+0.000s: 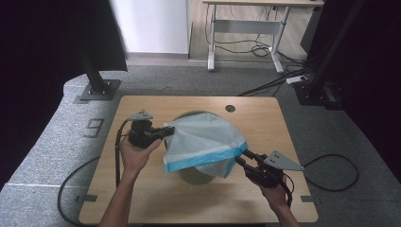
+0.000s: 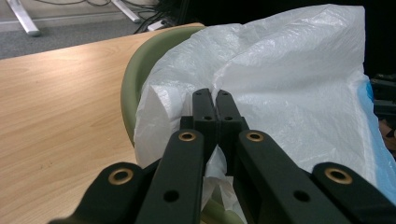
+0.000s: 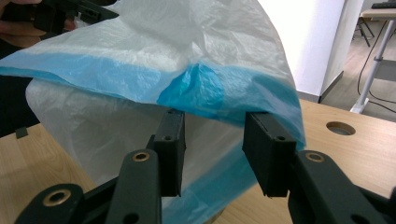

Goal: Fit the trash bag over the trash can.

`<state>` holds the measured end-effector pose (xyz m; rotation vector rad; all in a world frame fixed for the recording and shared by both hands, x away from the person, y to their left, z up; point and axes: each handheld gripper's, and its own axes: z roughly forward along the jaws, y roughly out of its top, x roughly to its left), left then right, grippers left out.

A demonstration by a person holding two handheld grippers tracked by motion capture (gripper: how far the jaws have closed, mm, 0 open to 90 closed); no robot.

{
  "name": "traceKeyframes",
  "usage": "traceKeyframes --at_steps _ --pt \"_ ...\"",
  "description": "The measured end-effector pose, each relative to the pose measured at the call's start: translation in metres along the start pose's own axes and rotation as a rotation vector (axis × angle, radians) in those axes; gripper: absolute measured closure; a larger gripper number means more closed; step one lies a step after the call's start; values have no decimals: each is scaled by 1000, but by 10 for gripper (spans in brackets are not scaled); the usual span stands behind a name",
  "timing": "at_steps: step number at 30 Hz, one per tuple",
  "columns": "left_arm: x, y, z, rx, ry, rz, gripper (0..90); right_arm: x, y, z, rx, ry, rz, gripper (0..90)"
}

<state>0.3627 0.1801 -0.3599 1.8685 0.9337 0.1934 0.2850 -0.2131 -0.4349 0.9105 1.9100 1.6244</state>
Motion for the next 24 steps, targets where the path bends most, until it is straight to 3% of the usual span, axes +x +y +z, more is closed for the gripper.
traceKeyframes --at_steps 12,14,19,24 --pt "0 0 -1 -2 -3 0 898 2 7 9 -32 -50 -26 551" --pt "-1 0 -1 -6 -4 3 898 2 9 9 -40 -57 -31 594" --pt "-3 0 -1 -10 -5 7 898 3 14 9 -43 -67 -45 844" --pt "-5 -1 -1 -14 -4 14 897 3 16 9 -51 -62 -42 884"
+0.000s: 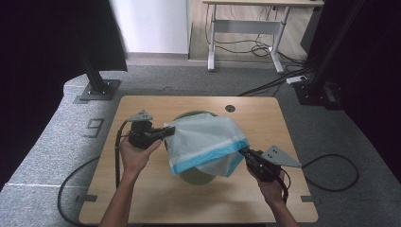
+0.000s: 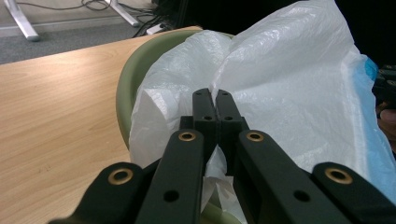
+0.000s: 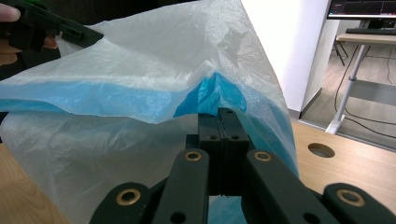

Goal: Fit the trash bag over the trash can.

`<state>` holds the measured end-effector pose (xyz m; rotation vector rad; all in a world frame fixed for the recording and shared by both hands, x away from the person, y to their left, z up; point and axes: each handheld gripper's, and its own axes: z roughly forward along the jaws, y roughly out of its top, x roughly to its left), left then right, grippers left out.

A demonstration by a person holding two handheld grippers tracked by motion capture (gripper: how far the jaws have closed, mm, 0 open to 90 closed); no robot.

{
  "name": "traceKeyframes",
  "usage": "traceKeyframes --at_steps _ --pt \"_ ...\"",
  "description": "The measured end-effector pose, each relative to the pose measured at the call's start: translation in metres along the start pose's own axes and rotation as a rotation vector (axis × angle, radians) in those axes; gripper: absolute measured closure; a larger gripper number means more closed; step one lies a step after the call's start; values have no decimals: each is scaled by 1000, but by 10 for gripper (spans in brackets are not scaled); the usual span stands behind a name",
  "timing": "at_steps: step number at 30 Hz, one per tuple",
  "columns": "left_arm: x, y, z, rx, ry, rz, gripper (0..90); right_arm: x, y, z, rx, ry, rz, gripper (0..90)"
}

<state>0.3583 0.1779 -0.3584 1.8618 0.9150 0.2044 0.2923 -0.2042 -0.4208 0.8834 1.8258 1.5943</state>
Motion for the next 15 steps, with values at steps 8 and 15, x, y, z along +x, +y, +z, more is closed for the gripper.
traceKeyframes --at_steps 8,15 --pt "-17 5 -11 -66 29 76 565 -3 -1 -2 15 0 3 886" --pt "-42 16 -9 -49 -19 164 436 -3 5 -2 26 3 -2 886"
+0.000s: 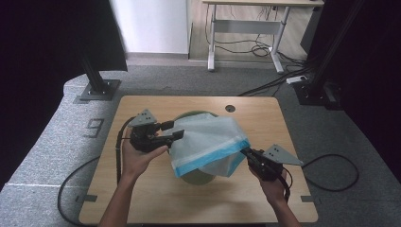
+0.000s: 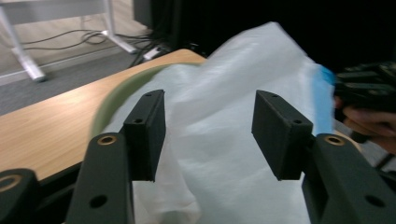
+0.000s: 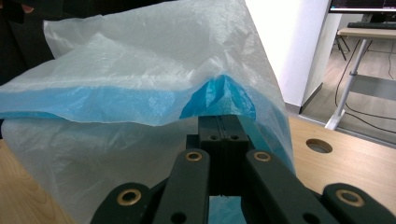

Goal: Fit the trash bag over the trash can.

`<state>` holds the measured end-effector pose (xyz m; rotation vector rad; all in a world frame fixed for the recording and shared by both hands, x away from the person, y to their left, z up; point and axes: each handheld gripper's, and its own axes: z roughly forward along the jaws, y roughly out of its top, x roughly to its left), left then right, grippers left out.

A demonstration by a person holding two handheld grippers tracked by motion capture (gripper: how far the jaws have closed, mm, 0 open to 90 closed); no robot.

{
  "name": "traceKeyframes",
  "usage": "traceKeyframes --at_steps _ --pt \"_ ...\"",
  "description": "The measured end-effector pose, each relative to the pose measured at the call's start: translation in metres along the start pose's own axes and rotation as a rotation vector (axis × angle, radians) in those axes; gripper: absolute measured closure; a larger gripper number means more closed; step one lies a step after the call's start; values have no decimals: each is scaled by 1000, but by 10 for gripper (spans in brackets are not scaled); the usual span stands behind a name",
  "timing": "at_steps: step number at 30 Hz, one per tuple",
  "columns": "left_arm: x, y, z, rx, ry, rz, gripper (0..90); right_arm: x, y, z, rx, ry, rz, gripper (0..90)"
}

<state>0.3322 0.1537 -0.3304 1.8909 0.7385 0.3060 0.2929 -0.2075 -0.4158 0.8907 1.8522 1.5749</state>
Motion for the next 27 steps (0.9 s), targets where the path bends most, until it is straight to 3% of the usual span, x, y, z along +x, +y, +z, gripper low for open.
traceKeyframes --at_steps 8,12,17,22,27 --pt "-30 0 32 98 -69 68 374 5 1 2 1 15 -6 886" --pt "-40 -2 47 174 -98 100 330 5 1 1 -1 15 -6 886" --pt "-42 -5 56 214 -120 93 312 4 1 -1 -4 14 -3 886" --pt "-42 -10 62 243 -131 84 365 3 0 -2 -6 14 -2 886" --pt "-38 -13 64 261 -158 60 497 3 0 -2 -6 14 2 886"
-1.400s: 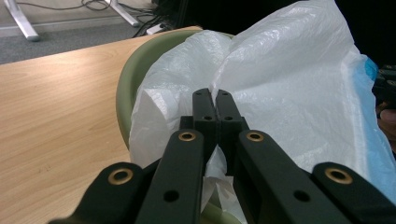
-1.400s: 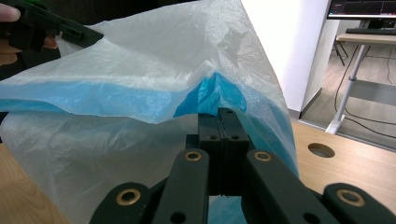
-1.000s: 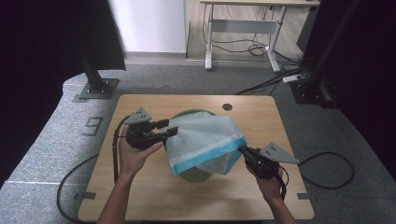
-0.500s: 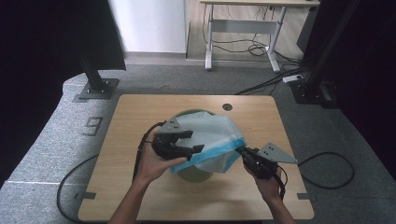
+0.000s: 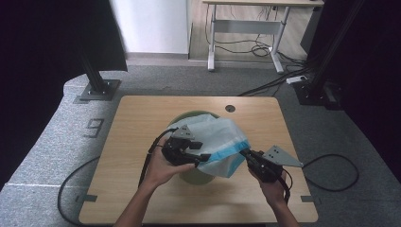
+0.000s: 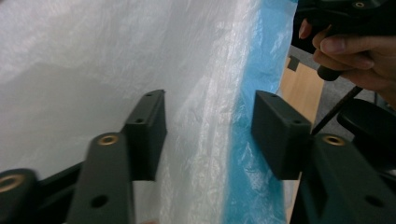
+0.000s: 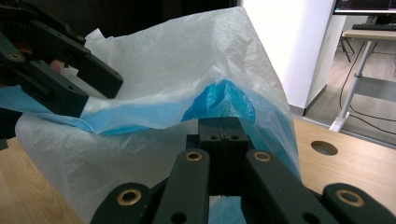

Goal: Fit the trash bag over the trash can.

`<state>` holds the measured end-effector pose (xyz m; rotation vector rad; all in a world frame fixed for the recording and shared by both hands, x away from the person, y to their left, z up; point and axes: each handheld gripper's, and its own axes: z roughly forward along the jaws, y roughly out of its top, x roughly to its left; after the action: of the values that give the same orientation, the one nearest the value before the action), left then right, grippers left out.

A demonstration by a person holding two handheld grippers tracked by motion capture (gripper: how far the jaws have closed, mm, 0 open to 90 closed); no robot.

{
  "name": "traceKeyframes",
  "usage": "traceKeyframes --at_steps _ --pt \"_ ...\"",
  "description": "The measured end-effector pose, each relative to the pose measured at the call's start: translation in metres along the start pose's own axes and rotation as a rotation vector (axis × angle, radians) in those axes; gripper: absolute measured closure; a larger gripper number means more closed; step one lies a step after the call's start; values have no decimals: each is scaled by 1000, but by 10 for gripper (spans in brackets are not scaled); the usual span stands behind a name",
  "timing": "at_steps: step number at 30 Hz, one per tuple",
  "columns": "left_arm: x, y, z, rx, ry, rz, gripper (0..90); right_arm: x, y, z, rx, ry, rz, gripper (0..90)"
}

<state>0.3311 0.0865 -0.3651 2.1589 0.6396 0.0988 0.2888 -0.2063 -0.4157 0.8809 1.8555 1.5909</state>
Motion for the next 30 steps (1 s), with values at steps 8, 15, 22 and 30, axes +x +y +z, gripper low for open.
traceKeyframes --at_steps 8,15,22,30 --pt "0 -1 1 -1 -31 -3 629 1 1 -1 -9 5 7 886" --pt "-5 3 -6 -76 23 11 525 4 4 1 -18 20 -5 886" --pt "1 7 -16 -164 124 -6 416 4 4 1 -14 19 -6 886" --pt "19 26 -14 -183 178 20 334 2 6 3 -4 22 -7 886"
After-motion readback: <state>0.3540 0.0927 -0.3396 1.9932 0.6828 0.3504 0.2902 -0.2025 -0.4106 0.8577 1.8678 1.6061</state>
